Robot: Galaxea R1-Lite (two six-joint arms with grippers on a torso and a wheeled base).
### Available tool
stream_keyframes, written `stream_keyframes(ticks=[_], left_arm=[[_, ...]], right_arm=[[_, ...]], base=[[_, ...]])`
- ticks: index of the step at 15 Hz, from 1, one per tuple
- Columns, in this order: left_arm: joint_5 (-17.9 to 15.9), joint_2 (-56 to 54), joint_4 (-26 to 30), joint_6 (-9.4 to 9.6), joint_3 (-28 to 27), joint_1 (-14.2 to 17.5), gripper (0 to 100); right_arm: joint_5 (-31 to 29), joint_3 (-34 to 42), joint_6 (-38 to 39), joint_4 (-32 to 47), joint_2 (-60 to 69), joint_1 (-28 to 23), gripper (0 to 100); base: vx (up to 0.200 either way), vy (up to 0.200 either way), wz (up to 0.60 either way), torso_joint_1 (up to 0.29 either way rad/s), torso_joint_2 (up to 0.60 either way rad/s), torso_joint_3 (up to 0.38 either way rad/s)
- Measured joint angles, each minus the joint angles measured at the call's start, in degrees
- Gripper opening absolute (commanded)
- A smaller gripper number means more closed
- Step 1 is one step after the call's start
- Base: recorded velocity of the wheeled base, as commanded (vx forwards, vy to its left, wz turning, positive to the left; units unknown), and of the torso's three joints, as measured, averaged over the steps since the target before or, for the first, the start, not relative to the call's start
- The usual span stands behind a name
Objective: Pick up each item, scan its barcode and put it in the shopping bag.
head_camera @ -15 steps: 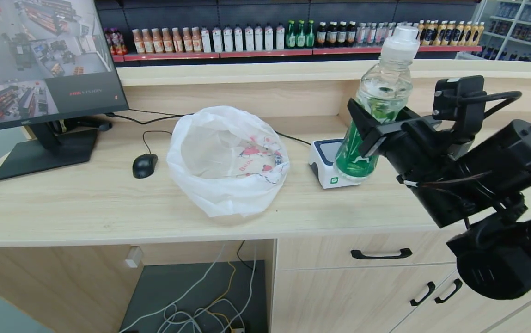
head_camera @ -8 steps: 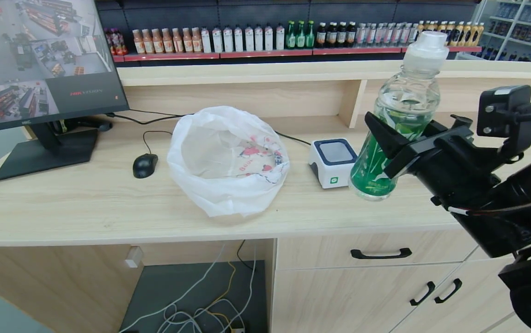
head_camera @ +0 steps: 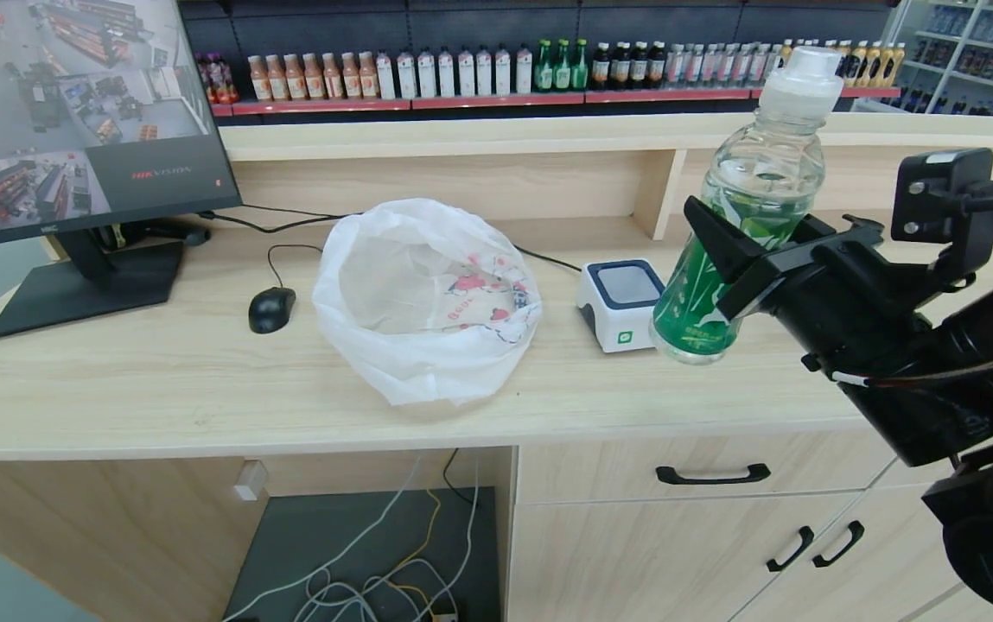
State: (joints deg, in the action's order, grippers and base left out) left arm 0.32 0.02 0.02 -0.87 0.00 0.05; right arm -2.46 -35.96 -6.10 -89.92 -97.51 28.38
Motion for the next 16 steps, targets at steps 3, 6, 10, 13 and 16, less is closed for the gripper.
stream_keyframes(ticks=[3,6,10,13,16], left_arm=[[0.0,0.0,0.0,0.0,0.0,0.0,100],[0.0,0.0,0.0,0.0,0.0,0.0,100],[0.0,0.0,0.0,0.0,0.0,0.0,100],[0.0,0.0,0.0,0.0,0.0,0.0,100],[0.0,0.0,0.0,0.05,0.0,0.0,100]], right_arm=[[0.0,-0.7,0.3,0.1,-0.8,-0.1,0],[0.0,-1.0,0.3,0.0,-1.2,-0.2,0],[0.0,-0.7,0.3,0.0,-1.2,-0.1,0],[0.0,-0.9,0.3,0.0,-1.2,-0.1,0],[0.1,-1.1,0.3,0.1,-1.2,0.1,0]], base=[[0.0,0.2,0.0,0.004,0.0,0.004],[0.0,0.2,0.0,0.002,0.0,0.002],[0.0,0.2,0.0,0.001,0.0,0.002],[0.0,0.133,0.0,0.002,0.0,0.003],[0.0,0.0,0.0,0.0,0.0,0.0]])
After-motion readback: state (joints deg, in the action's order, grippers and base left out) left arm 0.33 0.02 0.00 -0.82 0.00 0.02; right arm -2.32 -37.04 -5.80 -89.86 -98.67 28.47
